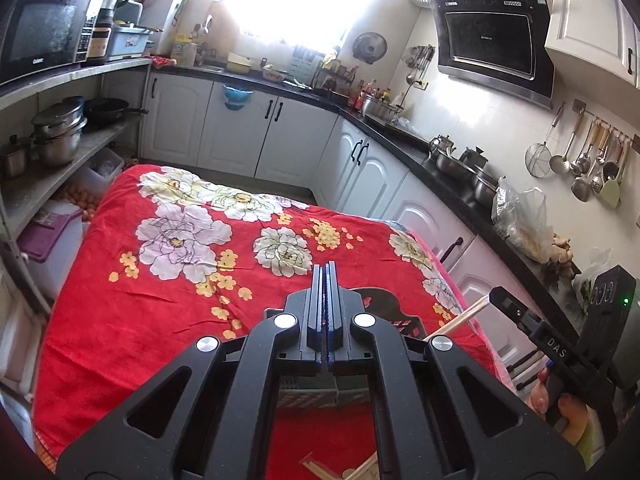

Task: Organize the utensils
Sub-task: 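Lower the chopsticks into the caddy and open the left gripper while the right gripper releases its chopsticks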

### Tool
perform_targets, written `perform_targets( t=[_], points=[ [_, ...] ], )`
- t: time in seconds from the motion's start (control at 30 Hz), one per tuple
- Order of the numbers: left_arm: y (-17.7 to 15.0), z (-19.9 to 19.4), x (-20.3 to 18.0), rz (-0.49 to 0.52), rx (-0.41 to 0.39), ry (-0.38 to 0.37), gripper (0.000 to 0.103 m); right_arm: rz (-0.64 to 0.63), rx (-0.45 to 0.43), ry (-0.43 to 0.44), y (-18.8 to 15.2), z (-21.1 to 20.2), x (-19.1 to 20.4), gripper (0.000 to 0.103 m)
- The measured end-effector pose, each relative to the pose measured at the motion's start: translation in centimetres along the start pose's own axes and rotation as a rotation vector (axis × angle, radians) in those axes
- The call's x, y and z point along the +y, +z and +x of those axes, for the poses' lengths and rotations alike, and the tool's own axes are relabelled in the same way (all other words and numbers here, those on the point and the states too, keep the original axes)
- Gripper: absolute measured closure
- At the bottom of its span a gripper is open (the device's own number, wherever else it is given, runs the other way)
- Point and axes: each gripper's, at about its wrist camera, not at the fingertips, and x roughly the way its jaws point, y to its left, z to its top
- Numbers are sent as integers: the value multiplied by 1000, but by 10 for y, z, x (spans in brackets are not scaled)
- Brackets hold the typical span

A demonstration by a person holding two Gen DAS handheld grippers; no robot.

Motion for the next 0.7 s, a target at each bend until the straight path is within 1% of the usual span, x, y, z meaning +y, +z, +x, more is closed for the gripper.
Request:
perform_targets(
  t=[0.07,0.13,0.2,0.23,0.27,0.33,0.37,0.4,0.43,0.47,0.53,0.57,0.63,0.67,0.7],
  points=[
    [-2,-3,1,0,-2,1,103,-4,0,-5,-4,-2,0,72],
    [-3,-5,2,0,-3,2,103,-1,0,-8,-6,-5,-1,67],
    [-6,-8,3,-2,-3,2,102,0,-4,-11,-9,-9,-1,59],
    [-7,-9,4,-4,-2,0,96,-6,-6,-16,-10,-12,-1,58],
    [-8,-10,5,-6,-1,-3,92,-12,-8,-20,-11,-13,-1,57],
    [-10,-12,6,-9,-4,-1,79,-26,-8,-25,-14,-19,1,53],
    [-12,-15,7,-11,-6,-2,76,-28,-11,-26,-14,-21,0,48],
    [-13,-17,7,-13,-9,-5,73,-29,-15,-28,-15,-25,1,46],
    [-14,-19,8,-14,-11,-6,68,-31,-17,-29,-17,-27,1,45],
    [-15,-21,8,-15,-14,-8,65,-35,-18,-31,-18,-29,1,44],
    [-16,-26,9,-19,-22,-10,55,-37,-20,-34,-20,-35,1,42],
    [-17,-30,10,-22,-27,-12,52,-37,-20,-32,-22,-38,1,41],
    [-19,-36,11,-25,-38,-9,40,-37,-22,-31,-24,-42,1,39],
    [-19,-39,11,-25,-44,-8,38,-37,-24,-32,-25,-45,1,38],
    [-20,-42,11,-23,-51,-5,33,-37,-24,-31,-26,-48,1,37]
  ],
)
